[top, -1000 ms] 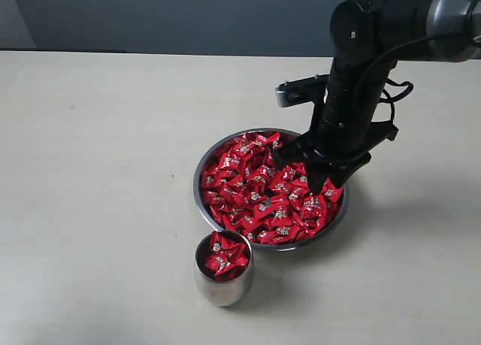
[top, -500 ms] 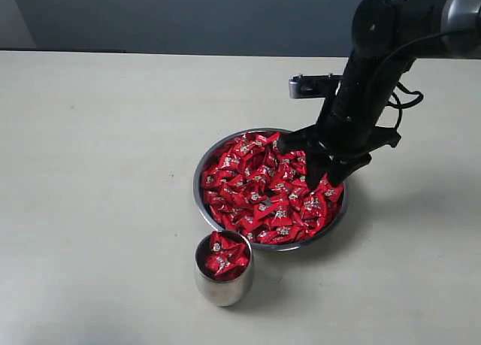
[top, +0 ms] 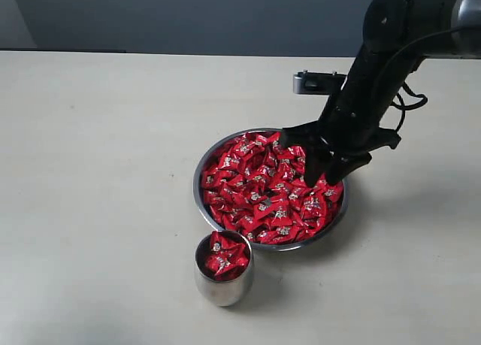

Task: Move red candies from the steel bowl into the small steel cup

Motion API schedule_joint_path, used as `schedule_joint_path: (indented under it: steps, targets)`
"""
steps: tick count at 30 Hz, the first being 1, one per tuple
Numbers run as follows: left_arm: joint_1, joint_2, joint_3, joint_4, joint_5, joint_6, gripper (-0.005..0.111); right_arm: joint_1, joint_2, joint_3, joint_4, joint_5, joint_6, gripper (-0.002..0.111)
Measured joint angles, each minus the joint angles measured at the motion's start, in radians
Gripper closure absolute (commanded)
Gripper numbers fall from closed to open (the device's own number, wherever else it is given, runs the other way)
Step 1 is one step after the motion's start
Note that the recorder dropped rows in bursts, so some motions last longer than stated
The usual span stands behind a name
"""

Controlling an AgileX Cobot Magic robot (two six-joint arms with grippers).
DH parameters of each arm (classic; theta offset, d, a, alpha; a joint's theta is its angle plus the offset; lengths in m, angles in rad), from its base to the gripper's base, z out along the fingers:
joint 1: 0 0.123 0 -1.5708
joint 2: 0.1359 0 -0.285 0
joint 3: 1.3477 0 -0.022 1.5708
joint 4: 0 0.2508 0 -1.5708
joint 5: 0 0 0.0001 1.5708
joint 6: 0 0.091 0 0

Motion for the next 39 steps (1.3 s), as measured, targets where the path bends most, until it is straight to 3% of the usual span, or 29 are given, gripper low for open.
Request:
schedule_joint_path:
  steps: [11,37,39]
  targets:
    - [0.000,0.000,0.000,0.000,0.000,0.000,0.106,0.000,0.000,0.145,0.032,-0.106,-0.012,0.072]
    - [0.000,0.000,0.000,0.000,0.000,0.000,0.106,0.000,0.000,0.151,0.095,-0.150,-0.043,0.072]
    - [0.000,0.000,0.000,0.000,0.000,0.000,0.106,0.000,0.000,0.151,0.100,-0.153,-0.043,0.076]
